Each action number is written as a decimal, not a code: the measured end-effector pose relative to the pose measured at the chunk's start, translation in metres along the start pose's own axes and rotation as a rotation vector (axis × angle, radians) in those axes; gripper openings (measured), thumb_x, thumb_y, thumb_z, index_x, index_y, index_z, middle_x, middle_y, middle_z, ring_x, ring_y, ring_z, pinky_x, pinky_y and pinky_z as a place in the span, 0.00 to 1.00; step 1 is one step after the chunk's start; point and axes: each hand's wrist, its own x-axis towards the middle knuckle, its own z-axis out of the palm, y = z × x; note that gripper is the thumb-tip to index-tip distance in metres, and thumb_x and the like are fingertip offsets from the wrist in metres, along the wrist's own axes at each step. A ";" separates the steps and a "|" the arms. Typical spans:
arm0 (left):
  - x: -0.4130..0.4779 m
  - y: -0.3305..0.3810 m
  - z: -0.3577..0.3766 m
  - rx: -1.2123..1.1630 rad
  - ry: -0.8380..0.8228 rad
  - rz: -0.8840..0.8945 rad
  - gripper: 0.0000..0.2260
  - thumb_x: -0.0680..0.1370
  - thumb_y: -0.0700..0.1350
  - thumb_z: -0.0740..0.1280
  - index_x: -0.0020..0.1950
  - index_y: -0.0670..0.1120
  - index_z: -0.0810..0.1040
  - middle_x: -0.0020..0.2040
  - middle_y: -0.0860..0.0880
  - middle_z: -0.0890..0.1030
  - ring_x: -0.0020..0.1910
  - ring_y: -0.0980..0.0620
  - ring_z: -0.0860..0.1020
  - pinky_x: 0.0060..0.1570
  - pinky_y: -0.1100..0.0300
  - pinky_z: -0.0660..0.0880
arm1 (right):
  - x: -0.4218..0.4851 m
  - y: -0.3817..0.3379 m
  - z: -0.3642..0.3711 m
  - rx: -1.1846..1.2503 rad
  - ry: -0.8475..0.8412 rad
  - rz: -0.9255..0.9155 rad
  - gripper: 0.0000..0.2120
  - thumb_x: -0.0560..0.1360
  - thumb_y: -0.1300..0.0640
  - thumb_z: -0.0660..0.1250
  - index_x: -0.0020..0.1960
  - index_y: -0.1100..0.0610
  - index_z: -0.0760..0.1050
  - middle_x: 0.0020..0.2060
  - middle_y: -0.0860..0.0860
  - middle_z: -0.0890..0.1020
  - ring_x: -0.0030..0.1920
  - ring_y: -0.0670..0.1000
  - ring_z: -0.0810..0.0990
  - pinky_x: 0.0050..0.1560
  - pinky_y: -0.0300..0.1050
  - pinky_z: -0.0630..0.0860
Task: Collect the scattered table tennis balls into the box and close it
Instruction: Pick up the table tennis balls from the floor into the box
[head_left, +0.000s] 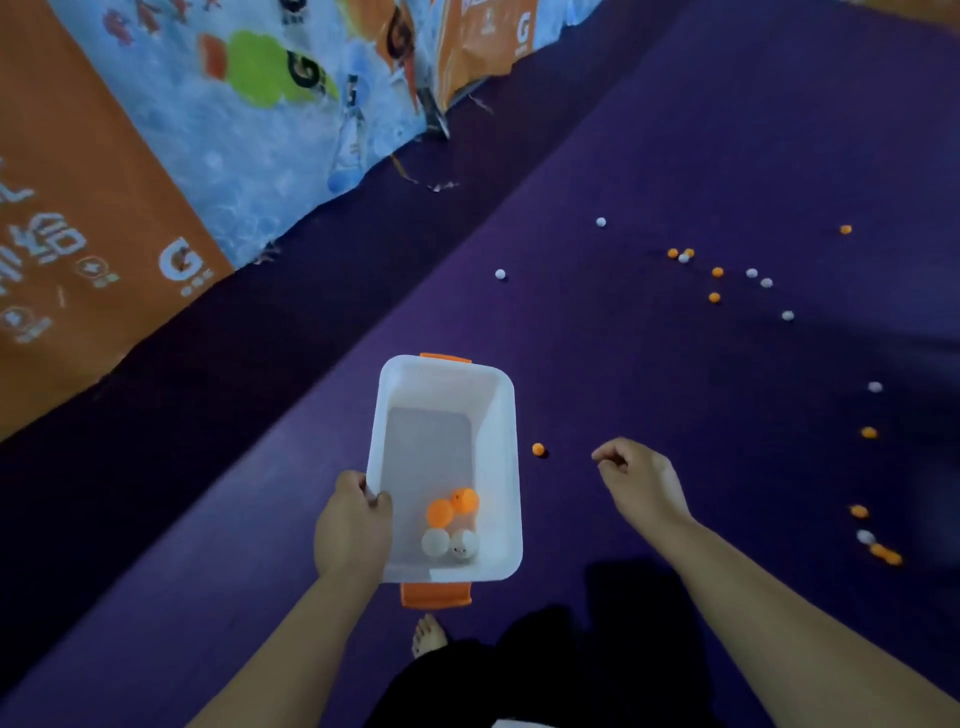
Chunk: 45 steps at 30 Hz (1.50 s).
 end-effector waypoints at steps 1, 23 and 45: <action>0.014 0.006 0.002 0.016 -0.019 0.012 0.04 0.75 0.42 0.62 0.45 0.41 0.69 0.35 0.48 0.74 0.34 0.46 0.72 0.31 0.56 0.64 | 0.005 -0.001 0.001 0.013 0.007 0.027 0.09 0.77 0.59 0.59 0.49 0.47 0.76 0.34 0.48 0.80 0.27 0.45 0.73 0.28 0.41 0.72; 0.315 0.139 0.120 0.240 -0.252 0.072 0.04 0.75 0.41 0.60 0.48 0.44 0.67 0.33 0.49 0.71 0.34 0.44 0.71 0.30 0.56 0.63 | 0.287 -0.003 0.065 0.034 -0.101 0.493 0.13 0.76 0.61 0.56 0.53 0.48 0.76 0.43 0.47 0.81 0.40 0.50 0.81 0.39 0.46 0.77; 0.580 0.006 0.473 0.124 -0.289 0.043 0.07 0.77 0.43 0.63 0.51 0.42 0.70 0.35 0.51 0.72 0.35 0.47 0.70 0.36 0.57 0.62 | 0.588 0.271 0.404 0.017 -0.111 0.920 0.26 0.75 0.63 0.63 0.72 0.57 0.64 0.63 0.63 0.71 0.58 0.64 0.76 0.59 0.51 0.72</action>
